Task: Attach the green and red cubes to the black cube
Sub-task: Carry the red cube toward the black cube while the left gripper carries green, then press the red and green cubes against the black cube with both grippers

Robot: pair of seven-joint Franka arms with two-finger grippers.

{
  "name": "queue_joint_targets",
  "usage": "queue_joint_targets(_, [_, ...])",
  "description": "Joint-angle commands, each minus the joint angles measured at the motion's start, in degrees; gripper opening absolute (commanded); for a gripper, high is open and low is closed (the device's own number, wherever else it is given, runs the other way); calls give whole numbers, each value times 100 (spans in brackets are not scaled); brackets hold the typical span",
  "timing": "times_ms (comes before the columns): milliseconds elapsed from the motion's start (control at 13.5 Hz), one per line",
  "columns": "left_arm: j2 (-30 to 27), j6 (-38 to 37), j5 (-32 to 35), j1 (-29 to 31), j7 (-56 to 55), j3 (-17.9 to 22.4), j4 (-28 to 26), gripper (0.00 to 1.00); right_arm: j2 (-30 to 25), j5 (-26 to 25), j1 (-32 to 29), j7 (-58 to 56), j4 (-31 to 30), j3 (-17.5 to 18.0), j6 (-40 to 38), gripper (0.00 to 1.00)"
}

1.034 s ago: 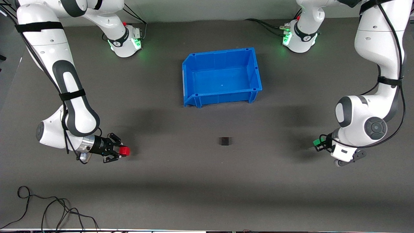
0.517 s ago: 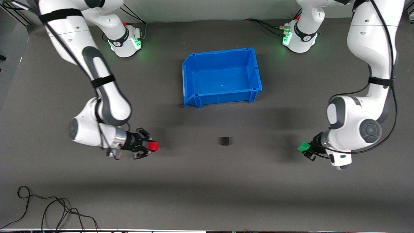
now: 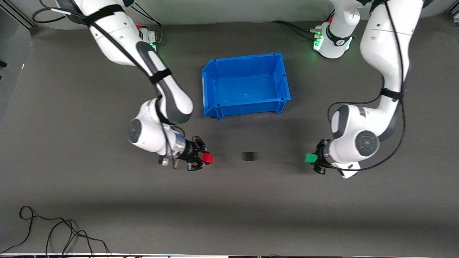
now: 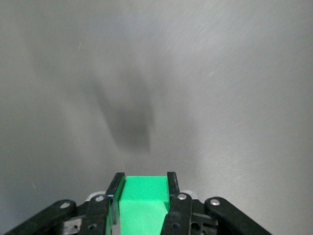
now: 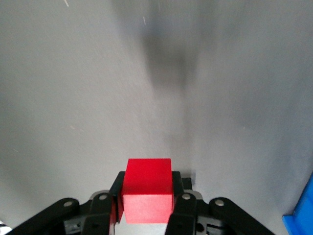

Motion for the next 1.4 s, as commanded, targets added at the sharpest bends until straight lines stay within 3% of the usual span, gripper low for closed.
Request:
queue_joint_targets(0, [111,232,-29,-312,-1223,95,44,0,678,55,355,157,805,-83,22,35])
queue_joint_targets(443, [427,750,349,-971,-2845,112,79,0,1207,-42,655,140,1237,-83,66,34])
queue_joint_targets(1034, [857,997,296,-1419,-3355,95,703,0,1532,-24,760,192,1491,-56,329,34])
queue_joint_targets(1330, [928,1006,270,-1569,-3382,86,765,0,1664,-24,848,315,1623,-56,452,34])
